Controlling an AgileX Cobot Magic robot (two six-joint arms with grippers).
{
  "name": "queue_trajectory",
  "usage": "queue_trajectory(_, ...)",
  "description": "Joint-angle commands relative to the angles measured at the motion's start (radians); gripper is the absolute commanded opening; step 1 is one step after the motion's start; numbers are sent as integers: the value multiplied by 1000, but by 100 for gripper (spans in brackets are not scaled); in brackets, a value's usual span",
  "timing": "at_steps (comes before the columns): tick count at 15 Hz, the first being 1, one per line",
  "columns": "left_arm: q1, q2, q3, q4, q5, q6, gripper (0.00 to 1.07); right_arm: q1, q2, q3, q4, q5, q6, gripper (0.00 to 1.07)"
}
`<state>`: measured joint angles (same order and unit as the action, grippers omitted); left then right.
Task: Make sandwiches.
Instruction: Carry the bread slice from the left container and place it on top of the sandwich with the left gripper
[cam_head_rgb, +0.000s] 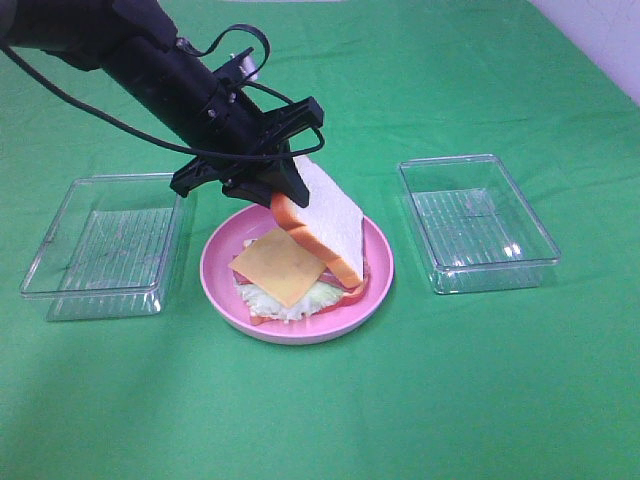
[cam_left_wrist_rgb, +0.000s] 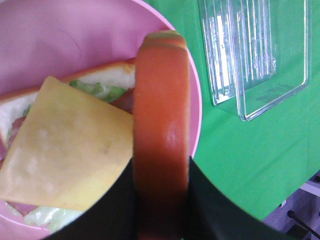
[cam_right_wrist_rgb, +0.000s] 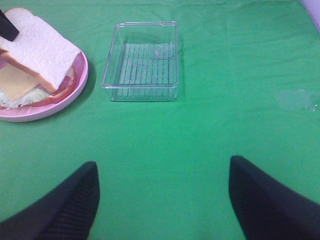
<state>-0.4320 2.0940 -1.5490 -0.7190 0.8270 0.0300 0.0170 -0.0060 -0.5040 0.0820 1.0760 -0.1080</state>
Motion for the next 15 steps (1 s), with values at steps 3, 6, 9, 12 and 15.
queue_trajectory(3, -22, 54, 4, -14, 21, -6, 0, -6, -12, 2, 0, -13, 3, 69)
queue_trajectory(6, -20, 65, 3, 43, 67, -72, 0, -6, -12, 2, 0, -13, 3, 69)
queue_trajectory(9, -20, 65, 3, 129, 109, -118, 5, -6, -12, 2, 0, -13, 3, 69)
queue_trajectory(12, -20, 65, 3, 137, 128, -107, 33, -6, -12, 2, 0, -13, 3, 69)
queue_trajectory(15, -20, 65, 2, 145, 153, -69, 60, -6, -12, 2, 0, -13, 3, 69)
